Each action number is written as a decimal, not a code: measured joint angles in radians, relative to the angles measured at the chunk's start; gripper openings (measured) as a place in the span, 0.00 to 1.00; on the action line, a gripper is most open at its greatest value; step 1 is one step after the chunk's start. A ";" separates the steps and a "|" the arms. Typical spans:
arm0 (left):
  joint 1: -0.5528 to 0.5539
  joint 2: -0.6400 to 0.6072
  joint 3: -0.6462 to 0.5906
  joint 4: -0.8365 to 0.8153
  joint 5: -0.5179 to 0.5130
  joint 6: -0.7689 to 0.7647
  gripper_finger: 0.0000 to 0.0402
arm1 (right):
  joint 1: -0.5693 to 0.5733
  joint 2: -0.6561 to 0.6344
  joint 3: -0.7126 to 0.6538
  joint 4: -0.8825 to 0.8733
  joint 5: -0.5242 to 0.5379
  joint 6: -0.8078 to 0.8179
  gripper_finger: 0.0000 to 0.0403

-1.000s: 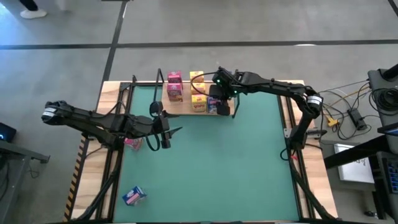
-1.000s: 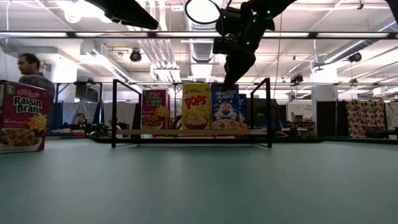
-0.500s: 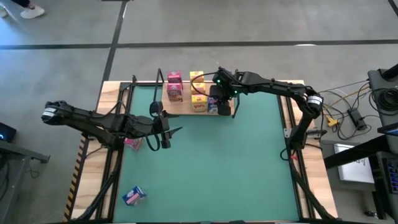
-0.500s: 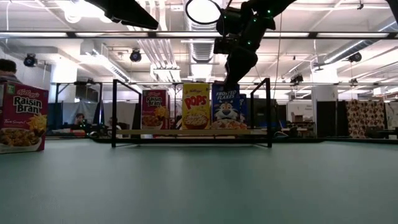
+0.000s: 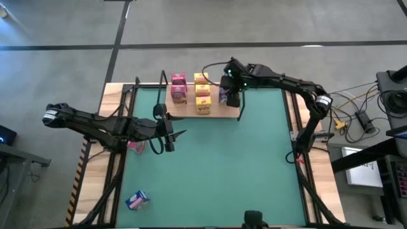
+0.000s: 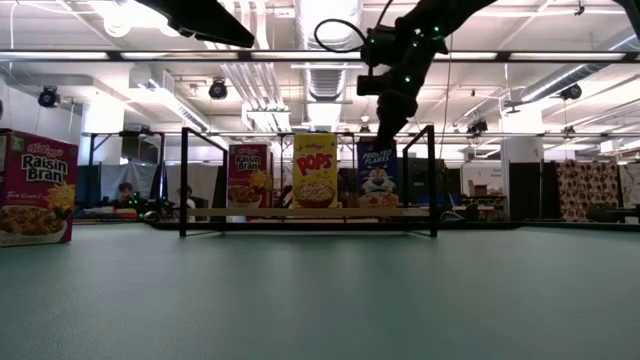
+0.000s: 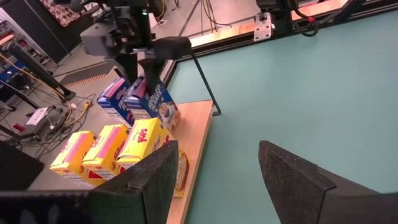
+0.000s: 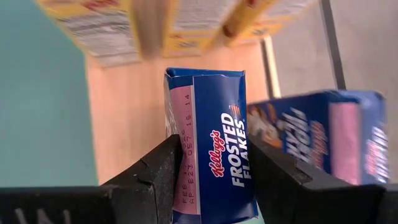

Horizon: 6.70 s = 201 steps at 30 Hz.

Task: Stack cereal on shelf
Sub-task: Put the top blue cereal box on the shelf aligned with the other blue cereal box, then put the pink cereal box on the shelf aligned with the other pink cereal boxes

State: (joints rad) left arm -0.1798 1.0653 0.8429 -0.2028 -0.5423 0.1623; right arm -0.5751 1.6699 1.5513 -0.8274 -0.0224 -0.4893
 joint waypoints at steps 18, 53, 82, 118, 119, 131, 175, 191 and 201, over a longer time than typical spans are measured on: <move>0.000 0.000 0.000 0.000 0.000 0.000 0.51 | -0.051 0.000 0.008 -0.014 -0.064 -0.019 0.40; 0.000 0.000 -0.001 -0.089 0.000 -0.155 0.51 | -0.003 0.000 0.173 -0.175 -0.105 0.102 0.63; -0.002 0.183 0.276 -1.139 0.118 -1.231 0.51 | 0.400 -0.404 -0.529 0.606 -0.124 0.222 0.58; -0.009 0.129 0.067 -1.357 0.317 -1.554 0.51 | 0.427 -0.464 -0.668 0.788 -0.124 0.247 0.58; -0.009 0.123 0.061 -1.352 0.317 -1.556 0.51 | 0.427 -0.464 -0.668 0.788 -0.124 0.247 0.58; -0.008 0.057 -0.023 -1.240 0.336 -1.551 0.51 | 0.427 -0.464 -0.668 0.788 -0.124 0.247 0.58; 0.022 0.311 0.452 -1.054 0.088 -0.541 0.32 | 0.427 -0.502 -0.689 0.716 -0.137 0.243 0.58; 0.299 0.538 0.685 -1.021 0.201 0.089 0.32 | 0.441 -0.524 -0.713 0.664 -0.144 0.288 0.58; 0.487 0.540 0.682 -0.936 0.399 0.266 0.32 | 0.469 -0.524 -0.716 0.654 -0.143 0.310 0.58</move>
State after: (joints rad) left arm 0.3075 1.6051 1.5249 -1.1390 -0.1432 0.4282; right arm -0.1057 1.1461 0.8349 -0.1730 -0.1654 -0.1795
